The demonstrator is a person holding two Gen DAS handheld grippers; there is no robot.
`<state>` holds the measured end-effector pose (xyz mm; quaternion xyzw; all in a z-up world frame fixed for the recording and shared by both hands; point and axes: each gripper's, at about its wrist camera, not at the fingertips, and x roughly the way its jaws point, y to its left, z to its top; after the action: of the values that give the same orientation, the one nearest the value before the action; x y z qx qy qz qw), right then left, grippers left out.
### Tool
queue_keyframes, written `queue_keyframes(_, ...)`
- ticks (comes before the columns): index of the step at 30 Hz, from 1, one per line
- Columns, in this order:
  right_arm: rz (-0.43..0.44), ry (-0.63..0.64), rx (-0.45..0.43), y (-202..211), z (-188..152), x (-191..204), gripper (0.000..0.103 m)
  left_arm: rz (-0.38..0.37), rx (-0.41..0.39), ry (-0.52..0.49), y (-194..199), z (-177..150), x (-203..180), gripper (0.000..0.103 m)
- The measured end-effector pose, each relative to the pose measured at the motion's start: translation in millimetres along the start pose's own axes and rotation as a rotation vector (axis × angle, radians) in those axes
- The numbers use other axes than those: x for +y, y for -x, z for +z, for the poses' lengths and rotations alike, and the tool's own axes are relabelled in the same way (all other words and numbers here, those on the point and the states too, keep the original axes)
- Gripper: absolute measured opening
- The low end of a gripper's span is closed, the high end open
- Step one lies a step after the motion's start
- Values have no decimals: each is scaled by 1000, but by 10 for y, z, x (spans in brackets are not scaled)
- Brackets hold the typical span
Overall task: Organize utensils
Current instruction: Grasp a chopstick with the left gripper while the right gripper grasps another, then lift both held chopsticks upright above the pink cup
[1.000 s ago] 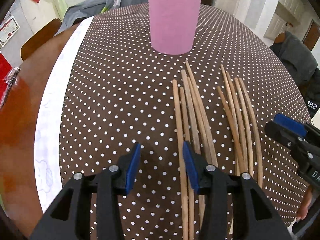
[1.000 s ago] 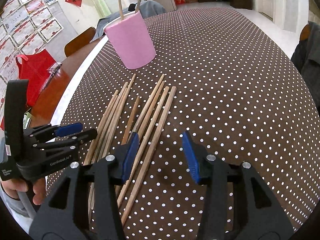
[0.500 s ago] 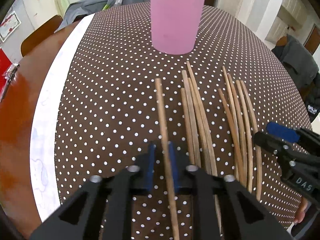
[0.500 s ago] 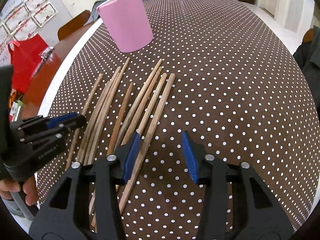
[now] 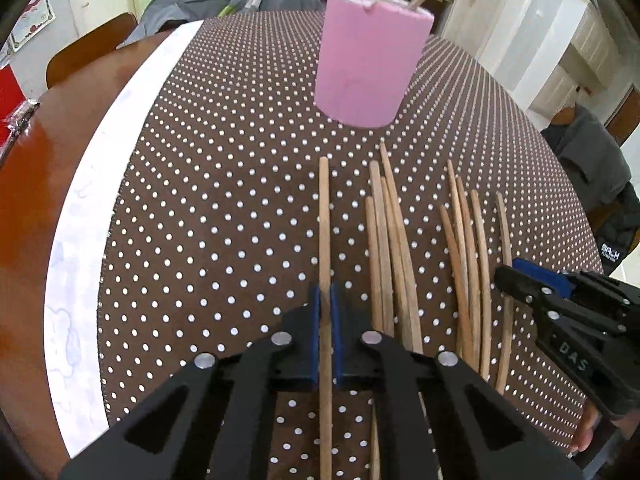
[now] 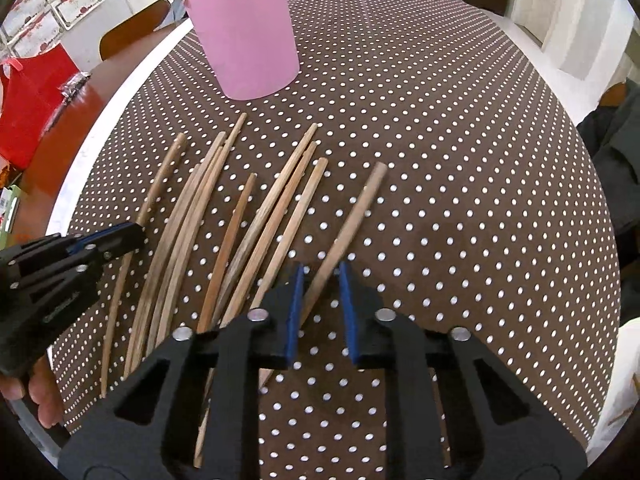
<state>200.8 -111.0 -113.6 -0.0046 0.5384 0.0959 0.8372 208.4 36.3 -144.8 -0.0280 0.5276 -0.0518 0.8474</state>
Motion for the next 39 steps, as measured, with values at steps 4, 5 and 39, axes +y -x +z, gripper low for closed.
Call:
queue_keyframes(4, 33, -12, -16, -49, 79, 17, 10, -19, -50, 1, 131, 14, -23, 6)
queue_keyframes(5, 47, -21, -20, -58, 84, -3, 9, -27, -66, -1, 177, 21, -36, 6)
queue_keyframes(39, 288, 34, -745, 1520, 639, -15, 6, -227, -895, 10, 1272, 810, -292, 6)
